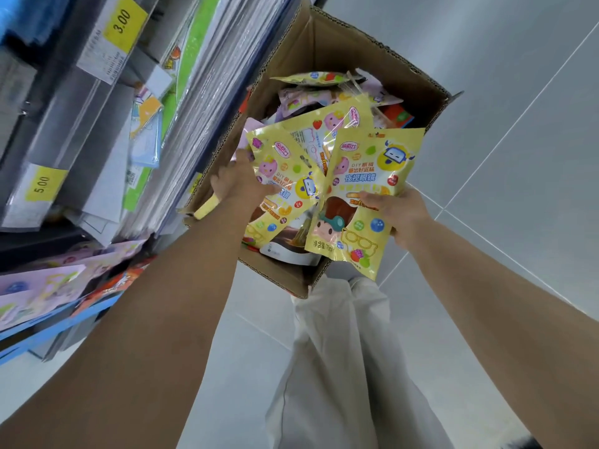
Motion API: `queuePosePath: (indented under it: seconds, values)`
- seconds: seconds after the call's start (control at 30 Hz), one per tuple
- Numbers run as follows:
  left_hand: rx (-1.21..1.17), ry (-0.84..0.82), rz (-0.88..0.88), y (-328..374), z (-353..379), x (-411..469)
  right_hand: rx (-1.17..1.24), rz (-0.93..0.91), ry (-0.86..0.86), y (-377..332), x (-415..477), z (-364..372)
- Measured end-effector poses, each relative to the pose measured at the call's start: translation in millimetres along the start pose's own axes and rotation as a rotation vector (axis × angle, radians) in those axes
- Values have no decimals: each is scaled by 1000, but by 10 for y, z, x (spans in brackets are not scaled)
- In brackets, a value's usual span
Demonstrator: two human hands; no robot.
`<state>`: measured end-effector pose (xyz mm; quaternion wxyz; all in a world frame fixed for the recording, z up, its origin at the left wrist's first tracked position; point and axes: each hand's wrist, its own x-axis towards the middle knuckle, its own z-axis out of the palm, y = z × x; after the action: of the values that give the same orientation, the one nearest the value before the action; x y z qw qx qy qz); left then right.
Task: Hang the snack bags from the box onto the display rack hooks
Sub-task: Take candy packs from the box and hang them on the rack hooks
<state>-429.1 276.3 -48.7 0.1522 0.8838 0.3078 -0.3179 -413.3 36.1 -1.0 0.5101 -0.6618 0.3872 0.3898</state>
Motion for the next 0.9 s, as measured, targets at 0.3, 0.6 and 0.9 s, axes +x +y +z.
queuePosePath:
  seconds: [0.3, 0.6, 0.9]
  values:
    - [-411, -118, -149, -59, -651, -734, -135, -22, -152, -248, -737, -71]
    - [-1039, 6, -249, -904, -2059, -2690, -162, -168, -412, -918, -2520, 113]
    - [-1400, 131, -271, -2023, -2771, -4254, -405, -190, -849, -869, -4216, 978]
